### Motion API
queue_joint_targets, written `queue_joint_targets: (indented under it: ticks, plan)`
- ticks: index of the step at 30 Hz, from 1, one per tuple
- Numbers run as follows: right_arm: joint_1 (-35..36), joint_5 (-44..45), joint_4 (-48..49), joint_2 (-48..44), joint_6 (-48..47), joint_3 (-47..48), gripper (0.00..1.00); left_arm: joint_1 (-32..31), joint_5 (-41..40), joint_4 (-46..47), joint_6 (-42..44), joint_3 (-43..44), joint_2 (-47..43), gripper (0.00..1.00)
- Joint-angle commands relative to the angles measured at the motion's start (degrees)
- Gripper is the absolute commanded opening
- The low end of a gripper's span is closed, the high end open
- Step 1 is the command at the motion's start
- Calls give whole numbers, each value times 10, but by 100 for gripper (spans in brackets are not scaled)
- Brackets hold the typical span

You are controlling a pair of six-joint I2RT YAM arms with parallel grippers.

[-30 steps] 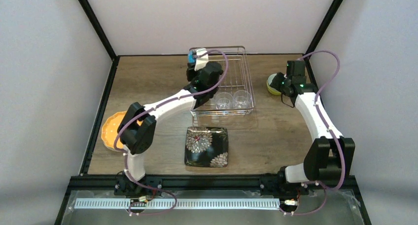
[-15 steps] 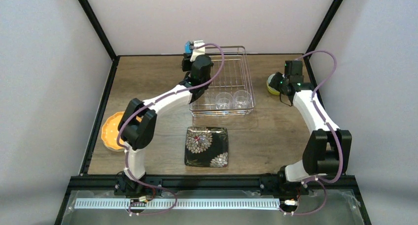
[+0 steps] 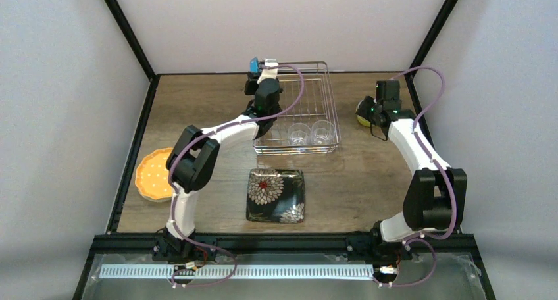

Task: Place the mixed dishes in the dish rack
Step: Insert the plate into the dish rack.

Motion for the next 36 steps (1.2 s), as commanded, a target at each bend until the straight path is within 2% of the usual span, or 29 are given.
queue_joint_targets:
  ticks: [1, 18, 36]
  plan:
    - [4, 17, 17, 8, 3, 0, 83, 6, 19, 103, 31, 2, 14, 3]
    - [4, 17, 30, 24, 2, -4, 83, 14, 38, 125, 21, 37, 71, 3]
    - [5, 12, 31, 30, -1, -1, 83, 15, 38, 93, -24, 64, 113, 3]
